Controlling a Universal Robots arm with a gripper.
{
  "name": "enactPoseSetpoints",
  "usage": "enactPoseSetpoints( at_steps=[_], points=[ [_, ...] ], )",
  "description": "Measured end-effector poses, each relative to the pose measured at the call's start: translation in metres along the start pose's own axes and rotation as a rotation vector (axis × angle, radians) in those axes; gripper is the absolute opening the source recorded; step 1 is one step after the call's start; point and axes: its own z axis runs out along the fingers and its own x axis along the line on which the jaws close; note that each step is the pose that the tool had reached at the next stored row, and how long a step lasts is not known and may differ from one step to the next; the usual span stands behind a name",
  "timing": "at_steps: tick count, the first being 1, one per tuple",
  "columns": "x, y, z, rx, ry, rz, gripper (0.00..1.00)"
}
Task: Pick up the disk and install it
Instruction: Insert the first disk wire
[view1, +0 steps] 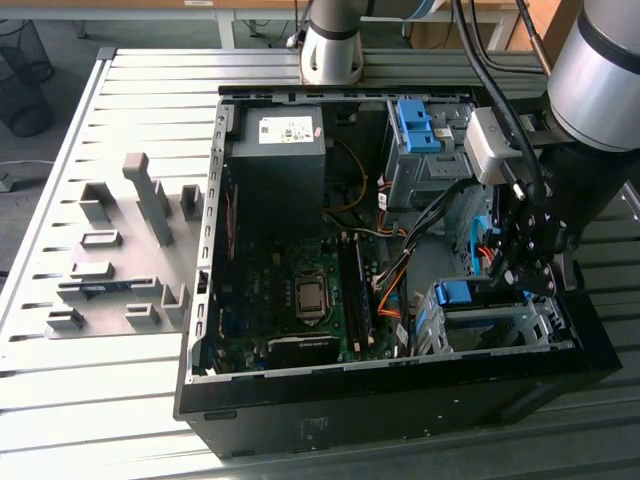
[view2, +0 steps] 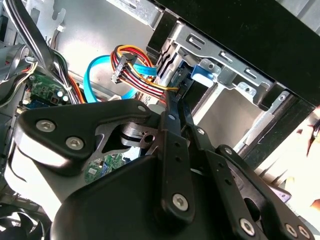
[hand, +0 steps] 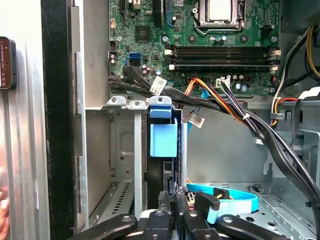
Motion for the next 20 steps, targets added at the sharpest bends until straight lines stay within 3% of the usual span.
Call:
enactPoseSetpoints(
  at_steps=[5,7,10,13,17,20],
  points=[
    [0.0,0.0,-0.0001,0.0,-0.0011,0.0,0.16],
    [0.0,-0.0002,-0.0033,0.0,-0.001,0.0,0.24],
    [0.0002,-0.0007,-0.0102,0.0,-0.0006,0.0,0.24],
    [0.0002,-0.0007,-0.0115,0.0,-0.001,0.0,0.24],
    [0.0002,-0.0007,-0.0115,-0.0001,-0.001,0.0,0.11],
    [0.0002,-0.0007,-0.0116,-0.0001,-0.0011,0.0,0.11]
  ],
)
